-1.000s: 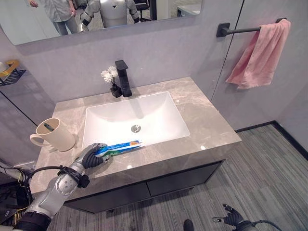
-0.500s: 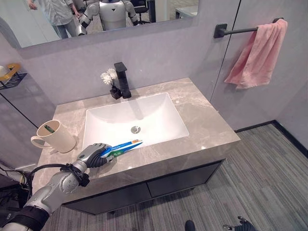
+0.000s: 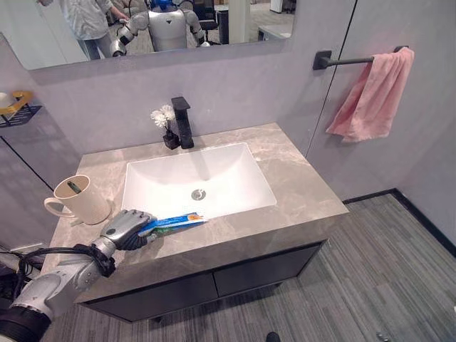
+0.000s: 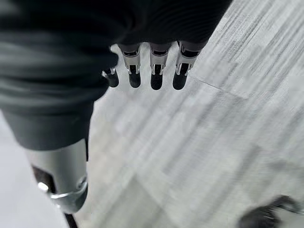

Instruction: Put brush and paste in cup on sink, flatten towel.

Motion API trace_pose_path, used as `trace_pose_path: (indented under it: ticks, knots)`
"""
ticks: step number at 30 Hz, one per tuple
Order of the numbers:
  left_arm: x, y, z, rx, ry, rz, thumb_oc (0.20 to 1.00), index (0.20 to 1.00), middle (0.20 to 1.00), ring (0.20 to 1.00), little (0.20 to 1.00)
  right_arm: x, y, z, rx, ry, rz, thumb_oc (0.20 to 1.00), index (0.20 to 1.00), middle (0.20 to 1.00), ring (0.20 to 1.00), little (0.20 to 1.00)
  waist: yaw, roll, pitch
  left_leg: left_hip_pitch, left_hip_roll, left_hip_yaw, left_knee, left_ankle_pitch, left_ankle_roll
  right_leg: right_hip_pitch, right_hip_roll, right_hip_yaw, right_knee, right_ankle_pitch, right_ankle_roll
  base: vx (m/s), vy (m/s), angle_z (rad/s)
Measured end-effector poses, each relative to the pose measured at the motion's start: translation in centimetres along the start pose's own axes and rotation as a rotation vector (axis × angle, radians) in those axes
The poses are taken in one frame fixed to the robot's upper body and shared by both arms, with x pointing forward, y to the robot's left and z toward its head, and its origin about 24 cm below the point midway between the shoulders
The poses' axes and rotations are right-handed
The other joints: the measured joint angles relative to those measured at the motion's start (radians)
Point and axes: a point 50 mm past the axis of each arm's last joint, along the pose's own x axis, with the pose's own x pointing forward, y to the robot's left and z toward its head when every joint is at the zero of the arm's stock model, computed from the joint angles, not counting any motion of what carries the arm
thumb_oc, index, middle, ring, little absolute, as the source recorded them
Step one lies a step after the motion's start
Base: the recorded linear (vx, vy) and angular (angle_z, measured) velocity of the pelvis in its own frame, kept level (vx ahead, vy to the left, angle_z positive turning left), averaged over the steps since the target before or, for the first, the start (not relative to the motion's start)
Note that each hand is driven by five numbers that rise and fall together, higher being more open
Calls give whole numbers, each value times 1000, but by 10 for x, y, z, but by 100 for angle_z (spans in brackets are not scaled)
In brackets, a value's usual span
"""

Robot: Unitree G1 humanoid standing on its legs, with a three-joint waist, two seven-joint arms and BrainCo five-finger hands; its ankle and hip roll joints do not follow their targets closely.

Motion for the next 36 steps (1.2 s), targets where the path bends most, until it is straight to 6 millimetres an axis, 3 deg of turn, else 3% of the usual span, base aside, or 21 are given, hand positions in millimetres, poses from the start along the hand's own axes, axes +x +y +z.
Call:
trace_pose_path:
  ticks: [3,7,8,10,13,15,18,21,25,27,29,32,33,36]
  knots:
    - [0,13,1,41,-24,58,200,200,200,200,200,1,-1,10,76,-42,-35,1000,1000,1000,1000,1000,-2,-13,-8,-1,-1,-3,0,0,0,1,-2,-3,0,0,0,1,0,2]
    - [3,30,-1,94,-28,175,200,200,200,200,200,0,11,39,120,-169,-23,1000,1000,1000,1000,1000,-6,-16,-15,0,-2,-4,0,0,1,2,-2,-3,0,0,0,0,0,0]
    - [4,42,-1,139,-37,224,200,200,200,200,200,-2,16,58,172,-246,-18,1000,1000,1000,1000,1000,-11,-14,-14,0,-2,-4,0,1,2,2,-2,-3,0,0,0,0,0,0]
    - [7,51,-1,160,-43,274,200,200,200,200,200,-6,19,72,196,-321,-15,1000,1000,1000,1000,1000,-12,-11,-17,0,-1,-5,0,2,4,3,-2,-5,0,-1,0,0,0,0]
    - [8,75,0,223,-46,411,200,200,200,200,200,-24,35,114,251,-518,38,1000,1000,1000,1000,1000,-31,0,-21,1,-3,-7,0,4,3,4,-3,-6,2,-1,0,0,0,0]
    - [10,89,-1,253,-45,484,200,200,200,200,200,-42,44,142,274,-662,81,1000,1000,1000,1000,1000,-34,9,-28,1,-4,-7,0,5,1,5,-3,-6,1,1,-3,0,0,0]
    - [8,116,-1,326,-29,625,200,200,200,200,200,-90,59,185,298,-948,196,1000,1000,1000,1000,1000,-46,23,-32,12,-4,-5,0,5,1,8,-2,-5,3,1,-3,10,10,-1]
    - [8,134,-1,362,-21,715,200,200,200,200,200,-113,66,202,272,-1077,244,1000,1000,1000,1000,1000,-44,24,-34,19,-3,-3,0,3,1,17,-3,-3,2,0,-4,0,0,0]
    - [18,182,10,415,-48,911,200,200,200,200,200,-158,91,245,99,-1324,319,1000,1000,1000,1000,1000,-42,20,-42,17,-7,-3,0,-3,3,17,-8,-1,2,-1,3,0,0,0]
    - [21,202,17,431,-74,995,200,200,200,200,200,-186,112,258,36,-1429,447,1000,1000,1000,1000,1000,-46,21,-44,18,-7,-2,0,-2,3,18,-6,-1,5,0,2,0,0,0]
    - [24,212,25,429,-106,1040,200,200,200,200,200,-200,129,263,26,-1455,559,1000,1000,1000,1000,1000,-45,20,-47,20,-6,-3,0,2,6,20,-4,-1,6,0,1,0,0,0]
    - [37,222,43,410,-188,1062,200,200,200,200,200,-228,171,259,54,-1399,873,1000,1000,1000,1000,1000,-33,19,-48,21,-6,-3,1,6,0,21,-1,-2,8,4,-5,-22,-5,0]
    - [43,224,53,399,-239,1066,200,200,200,200,200,-246,195,251,19,-1366,1051,1000,1000,1000,1000,1000,-31,20,-48,26,-7,-3,1,6,-1,21,1,-2,8,5,-6,0,0,0]
    - [48,222,63,383,-284,1060,200,200,200,200,200,-274,224,241,-14,-1322,1273,1000,1000,1000,1000,1000,-15,21,-48,31,-7,-3,4,6,0,27,0,-3,8,5,-6,0,0,0]
